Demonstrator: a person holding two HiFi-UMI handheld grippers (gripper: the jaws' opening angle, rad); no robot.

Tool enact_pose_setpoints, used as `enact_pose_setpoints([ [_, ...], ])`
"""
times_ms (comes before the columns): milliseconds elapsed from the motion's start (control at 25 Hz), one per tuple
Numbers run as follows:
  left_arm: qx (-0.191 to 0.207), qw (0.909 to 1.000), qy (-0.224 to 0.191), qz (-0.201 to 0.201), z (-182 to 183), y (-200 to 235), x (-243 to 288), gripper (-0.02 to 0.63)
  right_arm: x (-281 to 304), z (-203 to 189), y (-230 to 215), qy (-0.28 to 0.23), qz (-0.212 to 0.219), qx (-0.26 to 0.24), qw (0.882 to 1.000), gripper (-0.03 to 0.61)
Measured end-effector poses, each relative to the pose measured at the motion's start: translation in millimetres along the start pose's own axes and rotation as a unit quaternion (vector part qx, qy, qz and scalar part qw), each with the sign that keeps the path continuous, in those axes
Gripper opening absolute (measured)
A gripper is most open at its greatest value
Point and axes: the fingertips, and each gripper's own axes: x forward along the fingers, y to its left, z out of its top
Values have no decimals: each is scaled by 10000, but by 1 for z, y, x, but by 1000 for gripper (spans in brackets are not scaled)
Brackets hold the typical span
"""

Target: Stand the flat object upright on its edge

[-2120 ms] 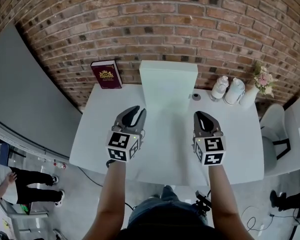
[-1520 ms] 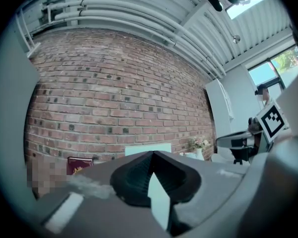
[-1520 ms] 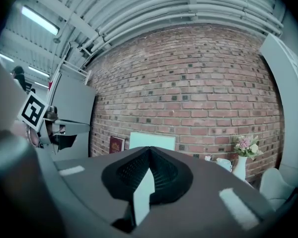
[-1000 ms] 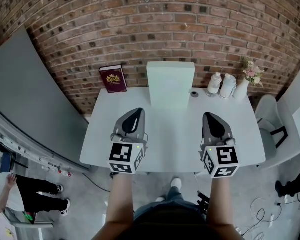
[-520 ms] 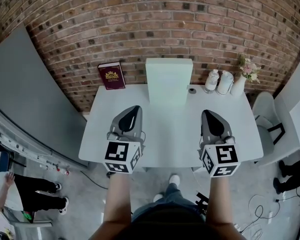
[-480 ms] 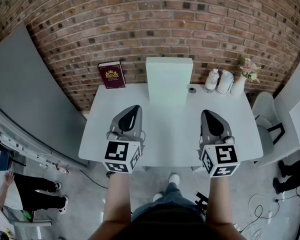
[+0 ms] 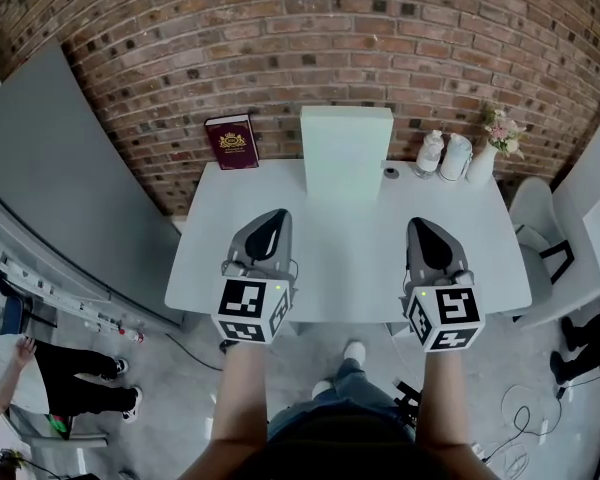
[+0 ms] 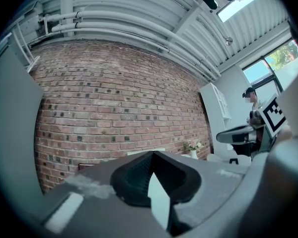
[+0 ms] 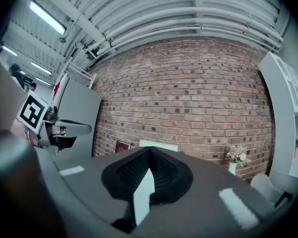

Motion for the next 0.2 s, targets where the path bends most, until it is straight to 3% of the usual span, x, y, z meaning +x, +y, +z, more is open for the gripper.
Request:
enact_pose_setpoints([
  [200, -3, 10000, -12, 37, -3, 6, -10, 0, -4, -5, 10, -8, 5, 75, 10000, 0],
])
